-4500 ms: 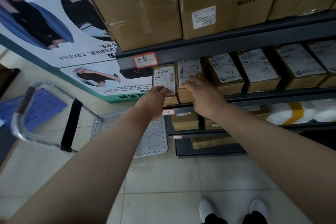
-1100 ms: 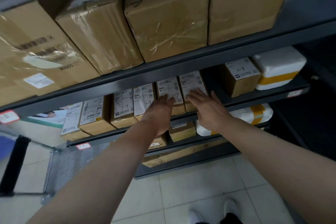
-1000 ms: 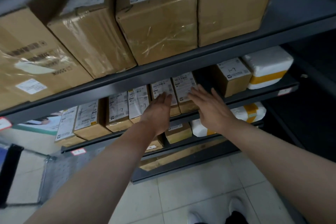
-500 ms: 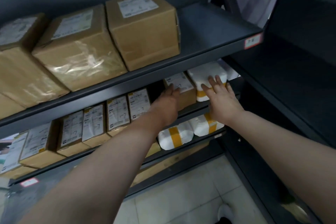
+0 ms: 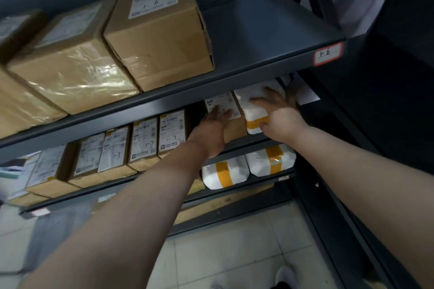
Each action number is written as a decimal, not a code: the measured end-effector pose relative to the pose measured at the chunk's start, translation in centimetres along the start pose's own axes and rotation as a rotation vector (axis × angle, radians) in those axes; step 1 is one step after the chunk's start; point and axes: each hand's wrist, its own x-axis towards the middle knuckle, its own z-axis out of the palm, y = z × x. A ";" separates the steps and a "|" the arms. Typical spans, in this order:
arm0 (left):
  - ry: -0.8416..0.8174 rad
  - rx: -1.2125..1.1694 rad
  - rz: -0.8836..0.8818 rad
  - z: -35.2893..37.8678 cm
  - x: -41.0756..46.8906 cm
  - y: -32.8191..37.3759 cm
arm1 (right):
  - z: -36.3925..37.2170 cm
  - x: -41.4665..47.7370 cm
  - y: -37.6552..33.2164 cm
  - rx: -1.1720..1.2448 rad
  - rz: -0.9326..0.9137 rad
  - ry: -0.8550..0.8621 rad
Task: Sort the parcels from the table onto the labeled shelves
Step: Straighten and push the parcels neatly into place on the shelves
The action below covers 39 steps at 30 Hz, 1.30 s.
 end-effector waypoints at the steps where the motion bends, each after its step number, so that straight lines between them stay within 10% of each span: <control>1: 0.012 0.005 -0.011 0.0 -0.2 -0.3 | 0.1 0.0 -0.3 -0.011 -0.011 0.004; 30: 0.212 -0.066 -0.049 0.3 -7.4 -6.2 | 5.4 -4.6 -7.3 -0.126 -0.183 0.191; 39: 0.117 -0.058 -0.033 3.3 -16.8 -14.8 | 11.8 -10.3 -16.4 0.004 -0.183 0.013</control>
